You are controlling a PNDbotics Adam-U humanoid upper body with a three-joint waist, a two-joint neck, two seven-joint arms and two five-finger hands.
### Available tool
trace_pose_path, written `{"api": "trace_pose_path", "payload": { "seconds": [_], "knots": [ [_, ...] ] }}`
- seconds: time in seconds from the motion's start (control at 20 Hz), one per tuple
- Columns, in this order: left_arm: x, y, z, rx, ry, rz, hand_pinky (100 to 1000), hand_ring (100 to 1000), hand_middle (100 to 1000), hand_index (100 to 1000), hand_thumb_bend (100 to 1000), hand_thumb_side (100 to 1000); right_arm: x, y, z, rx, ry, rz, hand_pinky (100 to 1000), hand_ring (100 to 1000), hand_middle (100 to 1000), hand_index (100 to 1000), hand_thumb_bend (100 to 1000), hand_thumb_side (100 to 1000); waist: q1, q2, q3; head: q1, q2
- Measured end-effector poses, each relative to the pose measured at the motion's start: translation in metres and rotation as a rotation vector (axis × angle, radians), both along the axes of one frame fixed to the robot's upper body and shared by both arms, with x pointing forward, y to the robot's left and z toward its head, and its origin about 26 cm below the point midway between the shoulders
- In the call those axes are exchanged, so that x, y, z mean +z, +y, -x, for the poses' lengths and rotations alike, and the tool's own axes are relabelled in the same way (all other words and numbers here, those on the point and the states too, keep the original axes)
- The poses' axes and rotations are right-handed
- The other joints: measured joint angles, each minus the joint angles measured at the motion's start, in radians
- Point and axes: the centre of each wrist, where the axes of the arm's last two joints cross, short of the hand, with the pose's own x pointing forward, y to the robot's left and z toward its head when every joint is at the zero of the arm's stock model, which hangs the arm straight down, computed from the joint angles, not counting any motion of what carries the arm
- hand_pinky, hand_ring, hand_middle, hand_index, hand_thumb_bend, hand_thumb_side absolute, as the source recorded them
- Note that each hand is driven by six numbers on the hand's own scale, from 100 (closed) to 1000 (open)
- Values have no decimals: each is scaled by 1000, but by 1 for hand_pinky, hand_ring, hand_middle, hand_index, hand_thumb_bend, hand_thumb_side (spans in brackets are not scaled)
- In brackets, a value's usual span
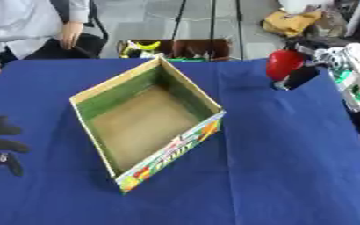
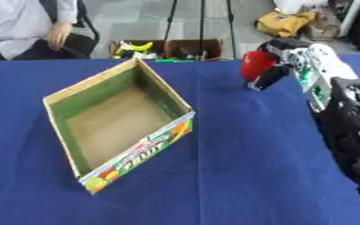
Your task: Pick up objects on the table and place them in the box.
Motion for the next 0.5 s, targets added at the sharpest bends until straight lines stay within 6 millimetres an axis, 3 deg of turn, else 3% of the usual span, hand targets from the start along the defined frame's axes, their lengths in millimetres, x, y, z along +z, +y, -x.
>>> {"api": "trace_pose_path", "payload": {
  "seconds": [0.2,0.5],
  "knots": [
    [0,0,0,1,1,1,350,590,679,863,100,991,20,10,11,43,-71,-13,388,566,681,702,100,385,-2,-4,-1,0,7],
    [0,0,0,2,3,1,350,590,679,863,100,992,53,41,32,145,-173,-4,385,559,670,693,100,390,-11,-9,4,-5,8]
  ]
}}
